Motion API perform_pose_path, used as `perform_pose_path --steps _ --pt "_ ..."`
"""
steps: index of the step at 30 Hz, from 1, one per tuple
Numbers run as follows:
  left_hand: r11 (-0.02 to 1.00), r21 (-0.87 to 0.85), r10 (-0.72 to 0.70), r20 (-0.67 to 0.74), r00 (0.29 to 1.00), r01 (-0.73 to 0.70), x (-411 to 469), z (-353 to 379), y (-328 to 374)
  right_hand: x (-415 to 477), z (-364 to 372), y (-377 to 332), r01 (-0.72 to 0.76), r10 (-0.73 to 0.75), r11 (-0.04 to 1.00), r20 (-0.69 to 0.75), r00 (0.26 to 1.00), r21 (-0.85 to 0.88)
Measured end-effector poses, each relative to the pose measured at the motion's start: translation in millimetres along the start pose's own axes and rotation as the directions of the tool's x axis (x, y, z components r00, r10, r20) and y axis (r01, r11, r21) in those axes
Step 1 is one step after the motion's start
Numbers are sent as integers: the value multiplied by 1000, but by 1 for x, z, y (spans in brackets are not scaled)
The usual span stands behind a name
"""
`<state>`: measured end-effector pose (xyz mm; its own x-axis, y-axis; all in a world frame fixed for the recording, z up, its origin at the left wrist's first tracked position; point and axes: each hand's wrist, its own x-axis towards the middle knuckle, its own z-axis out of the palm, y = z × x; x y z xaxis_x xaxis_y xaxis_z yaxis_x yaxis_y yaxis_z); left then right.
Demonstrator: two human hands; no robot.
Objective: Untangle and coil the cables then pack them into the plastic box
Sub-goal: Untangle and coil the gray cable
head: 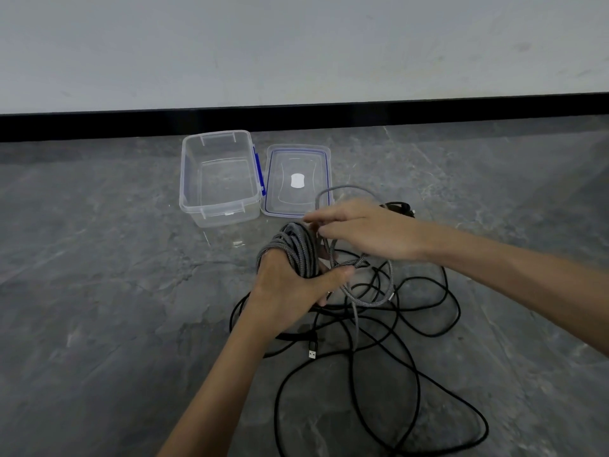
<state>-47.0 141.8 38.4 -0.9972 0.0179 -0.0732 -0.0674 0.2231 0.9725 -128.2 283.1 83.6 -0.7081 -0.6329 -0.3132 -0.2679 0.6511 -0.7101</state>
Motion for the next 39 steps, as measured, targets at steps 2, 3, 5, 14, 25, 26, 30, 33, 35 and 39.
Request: perform_pose_path --steps 2,3,5,14,25,26,30,33,35,39 --pt "999 -45 -24 -43 999 22 1 -2 2 -4 2 3 13 -14 997 -13 1000 -72" --pt "997 -61 -45 -67 997 41 2 -3 2 -6 4 6 44 -54 990 -76 996 -131" --pt "995 -70 -83 -112 990 76 3 -4 2 -10 7 12 132 -216 946 -274 937 -296" --pt "994 -79 -82 -69 994 76 -1 -6 6 -20 13 25 379 -634 577 -104 766 -723" --pt "935 -329 -172 -92 981 133 -1 -4 13 -26 15 30 455 -754 566 -207 624 -688" --pt "934 -329 -183 -98 978 141 -1 -4 15 -27 15 31 456 -749 570 -205 630 -684" --pt "980 -183 -113 -180 977 80 2 -3 19 -31 15 31 445 -739 574 -201 643 -687" --pt "993 -106 -71 -246 967 46 3 -6 17 -31 14 28 431 -718 578 -181 672 -693" --pt "996 -82 -47 -257 965 27 4 -7 16 -32 13 25 427 -692 600 -171 701 -676" --pt "999 -39 -12 -246 969 2 2 -10 13 -34 12 17 368 -540 717 -137 830 -592"
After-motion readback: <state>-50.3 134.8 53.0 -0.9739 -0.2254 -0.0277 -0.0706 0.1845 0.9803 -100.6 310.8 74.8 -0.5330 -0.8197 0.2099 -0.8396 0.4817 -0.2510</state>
